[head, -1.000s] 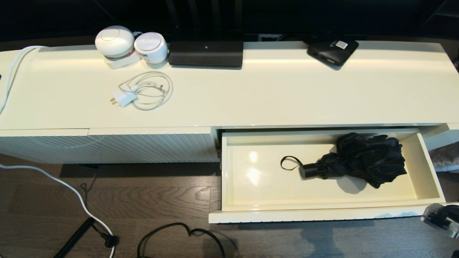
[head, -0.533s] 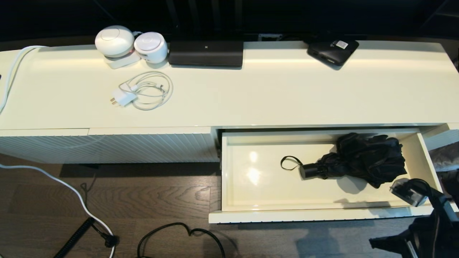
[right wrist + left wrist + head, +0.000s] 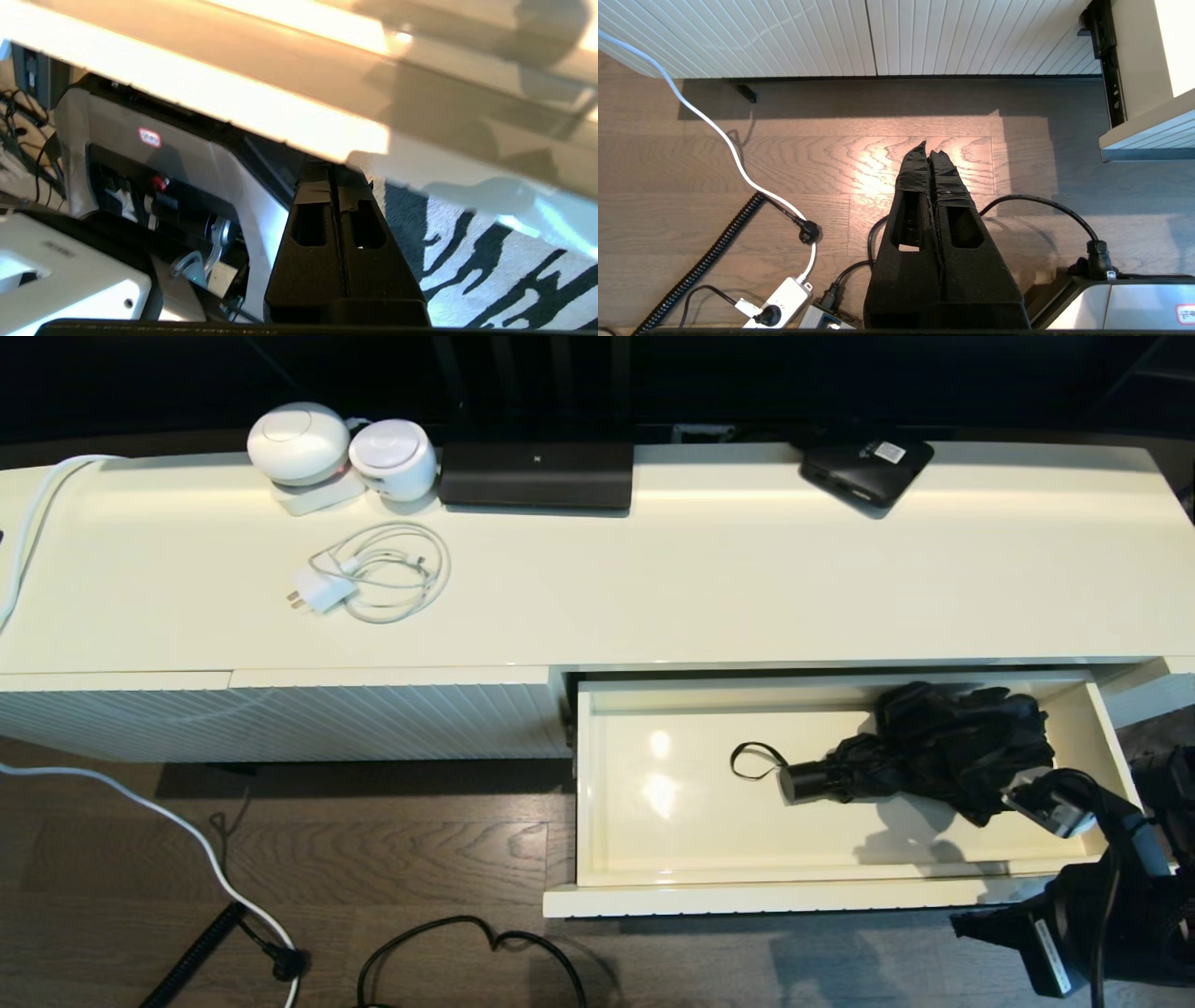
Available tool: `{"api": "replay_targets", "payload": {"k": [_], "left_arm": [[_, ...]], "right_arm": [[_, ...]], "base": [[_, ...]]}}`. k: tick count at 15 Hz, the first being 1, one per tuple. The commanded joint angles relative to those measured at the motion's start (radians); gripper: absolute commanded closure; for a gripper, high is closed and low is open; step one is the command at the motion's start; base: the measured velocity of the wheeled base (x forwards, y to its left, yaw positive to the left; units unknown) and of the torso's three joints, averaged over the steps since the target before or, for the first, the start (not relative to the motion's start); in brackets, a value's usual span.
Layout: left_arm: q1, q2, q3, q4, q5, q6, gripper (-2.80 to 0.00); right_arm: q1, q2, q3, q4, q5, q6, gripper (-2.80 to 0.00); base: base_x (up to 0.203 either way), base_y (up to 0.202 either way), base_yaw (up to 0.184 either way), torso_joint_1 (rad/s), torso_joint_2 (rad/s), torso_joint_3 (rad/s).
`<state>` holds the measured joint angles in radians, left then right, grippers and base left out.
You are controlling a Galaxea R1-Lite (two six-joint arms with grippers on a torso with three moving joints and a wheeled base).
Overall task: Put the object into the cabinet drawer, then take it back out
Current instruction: Close the drawer
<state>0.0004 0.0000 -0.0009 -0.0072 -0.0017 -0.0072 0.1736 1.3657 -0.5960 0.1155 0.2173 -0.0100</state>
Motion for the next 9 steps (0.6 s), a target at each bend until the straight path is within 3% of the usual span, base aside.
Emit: {"api": "replay_targets", "payload": {"k": [1,9], "left_arm": [[0.001,0.0,-0.001,0.0,0.0,0.0,0.0],[0.001,0.0,-0.001,0.0,0.0,0.0,0.0]], "right_arm": [[0.001,0.035,-0.002,-0.02,-0.003,0.001,0.0],[0.005,0.085,-0.005,-0.207,-0.084,0.004,0.0]], "base": [[0.0,0.0,0.0,0.0,0.0,0.0],[0.0,0.0,0.0,0.0,0.0,0.0]]}}
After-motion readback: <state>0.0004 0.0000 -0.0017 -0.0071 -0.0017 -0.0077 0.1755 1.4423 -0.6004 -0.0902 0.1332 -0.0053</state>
